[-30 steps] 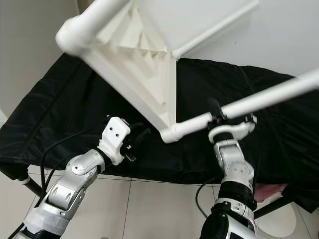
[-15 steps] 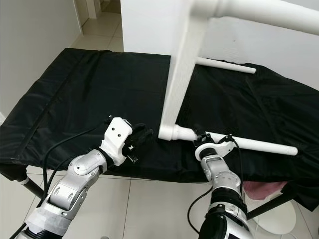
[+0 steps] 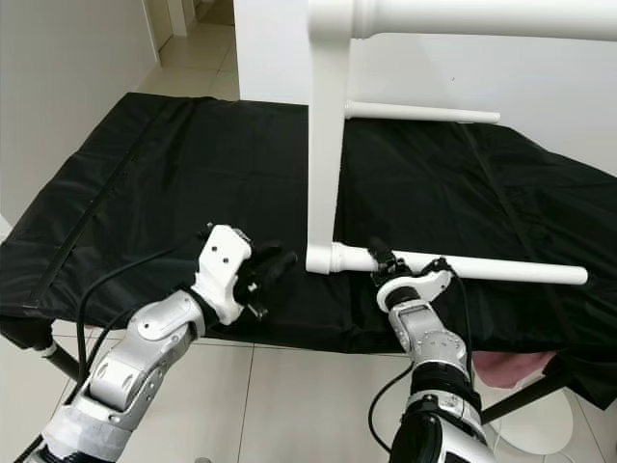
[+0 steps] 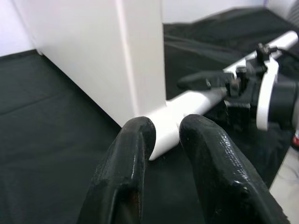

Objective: Building children table

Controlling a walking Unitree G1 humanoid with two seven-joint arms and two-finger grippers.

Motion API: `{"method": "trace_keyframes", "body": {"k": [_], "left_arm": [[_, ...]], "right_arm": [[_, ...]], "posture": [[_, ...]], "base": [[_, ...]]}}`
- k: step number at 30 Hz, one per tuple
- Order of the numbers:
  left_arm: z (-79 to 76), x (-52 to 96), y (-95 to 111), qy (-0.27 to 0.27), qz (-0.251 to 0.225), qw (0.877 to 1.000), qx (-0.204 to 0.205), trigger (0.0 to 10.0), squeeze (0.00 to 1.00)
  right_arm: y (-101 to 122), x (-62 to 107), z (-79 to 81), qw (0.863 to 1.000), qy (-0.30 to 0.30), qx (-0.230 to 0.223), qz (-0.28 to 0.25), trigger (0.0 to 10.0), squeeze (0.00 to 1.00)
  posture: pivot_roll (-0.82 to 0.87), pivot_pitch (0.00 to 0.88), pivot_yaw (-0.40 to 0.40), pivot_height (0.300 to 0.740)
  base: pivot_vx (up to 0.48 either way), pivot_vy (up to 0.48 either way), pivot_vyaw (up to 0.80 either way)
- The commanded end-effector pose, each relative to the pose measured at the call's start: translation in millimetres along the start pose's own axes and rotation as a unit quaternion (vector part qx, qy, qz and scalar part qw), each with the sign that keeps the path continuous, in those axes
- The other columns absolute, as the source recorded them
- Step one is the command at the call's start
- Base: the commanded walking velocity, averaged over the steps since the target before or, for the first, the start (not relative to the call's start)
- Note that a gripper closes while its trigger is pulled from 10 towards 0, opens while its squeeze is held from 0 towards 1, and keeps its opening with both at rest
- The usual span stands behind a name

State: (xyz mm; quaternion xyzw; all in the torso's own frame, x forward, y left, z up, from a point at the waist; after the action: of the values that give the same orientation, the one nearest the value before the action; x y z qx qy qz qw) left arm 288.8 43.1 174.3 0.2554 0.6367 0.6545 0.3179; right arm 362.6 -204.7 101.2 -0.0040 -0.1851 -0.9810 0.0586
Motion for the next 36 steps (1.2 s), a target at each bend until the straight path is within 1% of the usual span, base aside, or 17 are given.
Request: {"method": "trace_keyframes", "body": {"k": [1,6,11,12,13,19,20,21,22,24,25,29,30,31,32,33,36], "left_arm": [[-14.9,-1.2,-4,-0.097,0.019,0.995,-0.007,10.0,0.0],[-11.8,-8.4,-1,-0.099,0.023,0.995,0.003,10.0,0.0],[-2.9,-25.1,4,-0.067,0.022,0.997,0.003,10.0,0.0],[-2.9,-25.1,4,-0.067,0.022,0.997,0.003,10.0,0.0],[-4.2,-30.3,6,-0.076,0.023,0.997,0.008,10.0,0.0],[-10.0,-35.7,6,-0.105,0.029,0.994,0.008,10.0,0.0],[-10.8,-40.8,5,-0.114,0.035,0.993,-0.001,10.0,0.0],[-10.8,-40.8,5,-0.114,0.035,0.993,-0.001,10.0,0.0],[-10.1,-48.3,2,-0.12,0.044,0.992,-0.008,10.0,0.0],[-10.1,-48.3,2,-0.12,0.044,0.992,-0.008,10.0,0.0],[-8.8,-51.6,2,-0.121,0.048,0.991,-0.008,10.0,0.0],[-7.0,-54.9,2,-0.121,0.049,0.991,-0.009,10.0,0.0],[-4.7,-59.2,2,-0.119,0.052,0.992,-0.009,10.0,0.0],[-1.8,-63.1,2,-0.113,0.055,0.992,-0.012,10.0,0.0],[-1.8,-63.1,2,-0.113,0.055,0.992,-0.012,10.0,0.0],[3.4,-69.6,3,-0.103,0.058,0.993,-0.013,10.0,0.0],[7.2,-73.2,4,-0.095,0.058,0.994,-0.019,10.0,0.0]], "right_arm": [[-5,-0.4,-1.8,1.0,-0.001,0.004,0.012,10.0,0.0],[-6,0.1,-3.3,1.0,-0.002,0.007,0.011,10.0,0.0],[-7,0.5,-4.0,1.0,-0.001,0.006,0.008,10.0,0.0],[-7,0.5,-4.0,1.0,-0.001,0.006,0.008,10.0,0.0],[-7,0.8,-4.4,1.0,-0.001,0.009,0.007,10.0,0.0],[-8,0.9,-5.1,1.0,-0.001,0.007,0.004,10.0,0.0],[-8,1.2,-5.6,1.0,-0.001,0.007,0.003,10.0,0.19],[-8,1.2,-5.6,1.0,-0.001,0.007,0.003,10.0,0.19],[-9,1.8,-6.4,1.0,-0.001,0.007,0.001,10.0,0.82],[-9,1.8,-6.4,1.0,-0.001,0.007,0.001,10.0,0.82],[-9,2.2,-6.8,1.0,-0.001,0.007,0.0,10.0,1.0],[-9,2.5,-7.5,1.0,-0.003,0.009,-0.002,10.0,1.0],[-9,3.9,-9.5,1.0,-0.006,0.008,-0.004,10.0,0.58],[-10,5.1,-11.2,1.0,-0.008,0.007,-0.007,10.0,0.0],[-10,5.1,-11.2,1.0,-0.008,0.007,-0.007,10.0,0.0],[-10,8.5,-15.5,1.0,-0.014,0.001,-0.012,10.0,0.0],[-10,11.0,-17.8,1.0,-0.016,-0.004,-0.017,10.0,0.0]], "posture": [[0.07,0.08,-0.022,0.74],[0.07,0.079,-0.018,0.74],[0.07,0.08,-0.015,0.74],[0.07,0.08,-0.015,0.74],[0.07,0.083,-0.012,0.74],[0.07,0.084,-0.009,0.74],[0.07,0.084,-0.001,0.74],[0.07,0.084,-0.001,0.74],[0.06,0.084,0.004,0.74],[0.06,0.084,0.004,0.74],[0.06,0.084,0.006,0.74],[0.06,0.082,0.014,0.74],[0.05,0.082,0.022,0.74],[0.05,0.082,0.029,0.74],[0.05,0.082,0.029,0.74],[0.04,0.08,0.037,0.74],[0.04,0.078,0.043,0.74]], "base": [[0.0,0.0,0.0],[0.0,0.0,0.0],[0.0,0.0,0.0],[0.0,0.0,0.0],[0.0,0.0,0.0],[0.0,0.0,0.0],[0.0,0.0,0.0],[0.0,0.0,0.0],[0.0,0.0,0.0],[0.0,0.0,0.0],[0.0,0.0,0.0],[0.0,0.0,0.0],[0.0,0.0,0.0],[0.0,0.0,0.0],[0.0,0.0,0.0],[0.0,0.0,0.0],[0.0,0.0,0.0]]}}
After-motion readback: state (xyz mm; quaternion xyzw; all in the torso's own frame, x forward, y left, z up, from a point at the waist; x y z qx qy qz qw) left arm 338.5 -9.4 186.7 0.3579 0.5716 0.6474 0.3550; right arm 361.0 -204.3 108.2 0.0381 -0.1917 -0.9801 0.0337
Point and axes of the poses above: a point about 5 cm out from each wrist's last joint towards the gripper, its own x axis pointing back from the gripper into the wrist, its own y axis along the axis of the wrist's last joint, z = x × y, the point moved 2 cm from there along -x, pointing out of the wrist towards the gripper, and after that the axes turned 7 degrees about x, right-handed, at the moved point
